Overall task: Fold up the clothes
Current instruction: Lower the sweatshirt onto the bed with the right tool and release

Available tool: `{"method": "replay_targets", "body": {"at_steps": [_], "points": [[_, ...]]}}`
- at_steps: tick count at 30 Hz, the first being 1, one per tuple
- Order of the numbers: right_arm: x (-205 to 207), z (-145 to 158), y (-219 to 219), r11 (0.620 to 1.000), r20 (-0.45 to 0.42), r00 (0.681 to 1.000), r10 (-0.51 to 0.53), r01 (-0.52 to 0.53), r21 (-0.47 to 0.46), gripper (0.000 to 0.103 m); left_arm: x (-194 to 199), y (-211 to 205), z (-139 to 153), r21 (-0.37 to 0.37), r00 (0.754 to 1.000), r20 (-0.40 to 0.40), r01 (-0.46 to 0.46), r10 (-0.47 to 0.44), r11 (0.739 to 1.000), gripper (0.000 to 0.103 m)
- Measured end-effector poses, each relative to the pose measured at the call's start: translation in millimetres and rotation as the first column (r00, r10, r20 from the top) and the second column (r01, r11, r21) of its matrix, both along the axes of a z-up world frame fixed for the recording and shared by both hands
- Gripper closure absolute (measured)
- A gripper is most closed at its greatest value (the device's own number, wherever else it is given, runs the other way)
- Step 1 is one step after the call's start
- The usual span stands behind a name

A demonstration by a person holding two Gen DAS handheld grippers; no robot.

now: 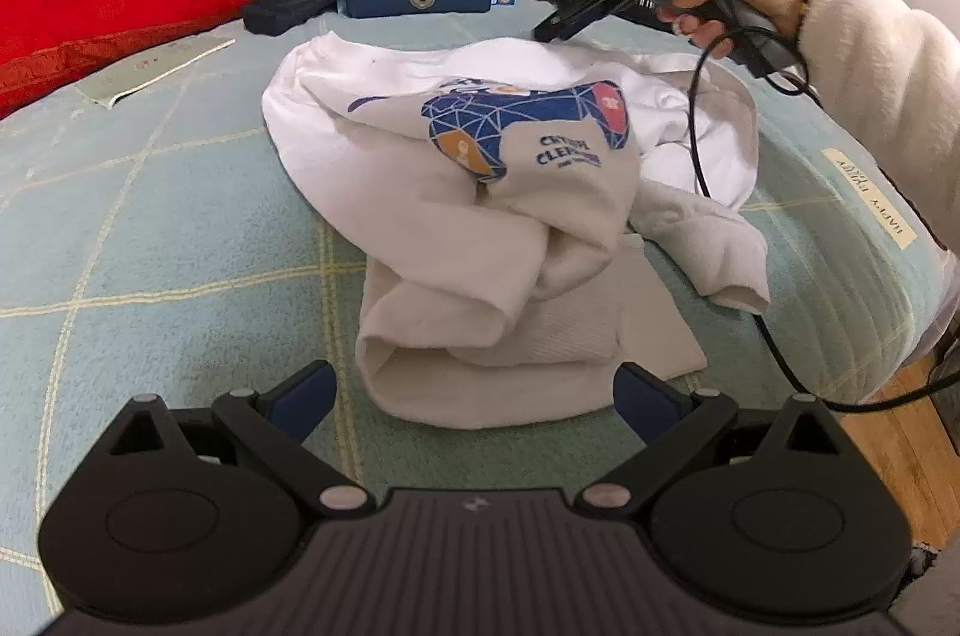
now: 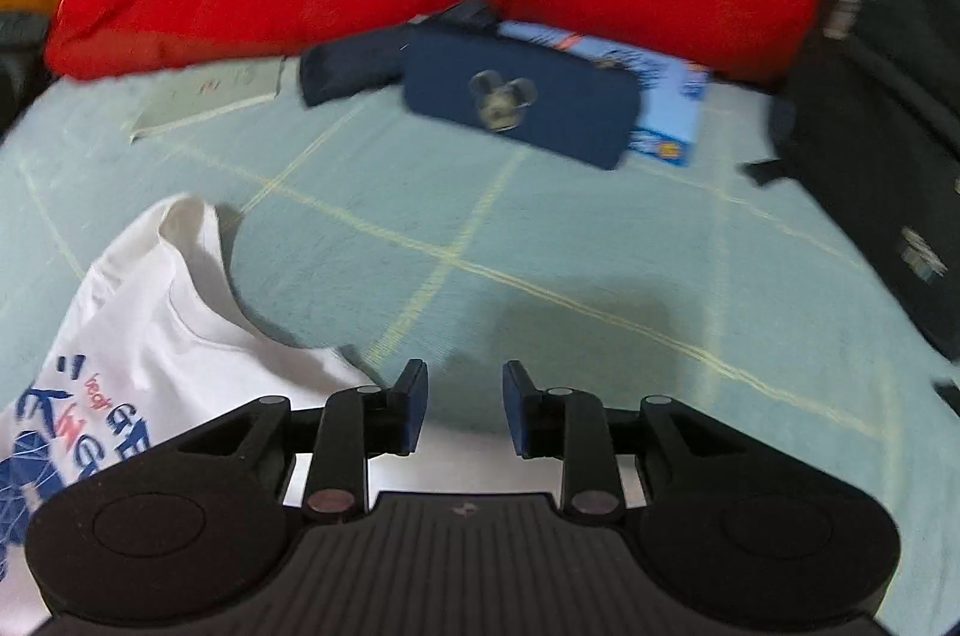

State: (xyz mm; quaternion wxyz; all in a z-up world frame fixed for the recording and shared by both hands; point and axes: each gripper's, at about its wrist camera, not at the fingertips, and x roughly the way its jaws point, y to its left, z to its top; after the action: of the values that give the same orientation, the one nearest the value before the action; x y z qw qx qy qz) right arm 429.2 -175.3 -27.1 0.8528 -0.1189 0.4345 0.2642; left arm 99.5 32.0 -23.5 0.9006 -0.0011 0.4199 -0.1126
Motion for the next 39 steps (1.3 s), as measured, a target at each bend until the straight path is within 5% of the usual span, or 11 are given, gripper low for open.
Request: {"method": "replay_targets", "body": {"at_steps": [10,14,17,19,20,21,23,30,39], "points": [[-39.7,-18.3,32.2,0.957,0.027,0.971,0.239,-0.230,-0.176,0.061,16.0,-3.5,-7.9,-0.005,0.999,-0.026,0.030,-0.030,1.000,0.004],[-37.2,-8.3,38.0,0.942,0.093,0.951,0.296,-0.274,-0.196,0.046,19.4,-5.7,-10.8,-0.009,0.999,-0.031,0.040,-0.040,0.999,0.004],[-21.7,-16.9,45.8,0.932,0.066,0.944,0.323,-0.305,-0.198,0.045,19.3,-5.9,-12.4,-0.009,0.998,-0.035,0.042,-0.042,0.999,0.004],[-19.7,-24.4,49.4,0.918,0.035,0.935,0.353,-0.340,-0.203,0.053,18.6,-4.5,-12.6,-0.009,0.999,-0.036,0.039,-0.039,0.999,0.004],[-20.5,-25.1,50.0,0.912,0.017,0.927,0.374,-0.364,-0.188,0.076,18.3,-3.8,-12.7,-0.010,0.999,-0.036,0.038,-0.038,0.999,0.004],[-23.2,-23.3,49.9,0.907,0.005,0.920,0.392,-0.386,-0.168,0.089,18.6,-2.9,-13.0,-0.013,0.999,-0.037,0.035,-0.036,0.999,0.004],[-30.2,-19.9,51.6,0.897,0.029,0.911,0.412,-0.399,-0.190,0.090,19.8,-2.2,-13.5,-0.018,0.999,-0.038,0.032,-0.033,0.999,0.004],[7.6,-4.1,36.2,0.970,0.118,0.970,0.214,-0.196,-0.146,0.091,18.9,-0.7,-12.8,-0.027,0.999,-0.032,0.035,-0.036,0.999,0.004],[61.0,-0.9,27.7,0.986,0.150,0.989,0.016,0.009,-0.165,0.091,15.1,9.4,-12.6,-0.038,1.000,-0.023,0.013,-0.014,0.999,0.004]]}}
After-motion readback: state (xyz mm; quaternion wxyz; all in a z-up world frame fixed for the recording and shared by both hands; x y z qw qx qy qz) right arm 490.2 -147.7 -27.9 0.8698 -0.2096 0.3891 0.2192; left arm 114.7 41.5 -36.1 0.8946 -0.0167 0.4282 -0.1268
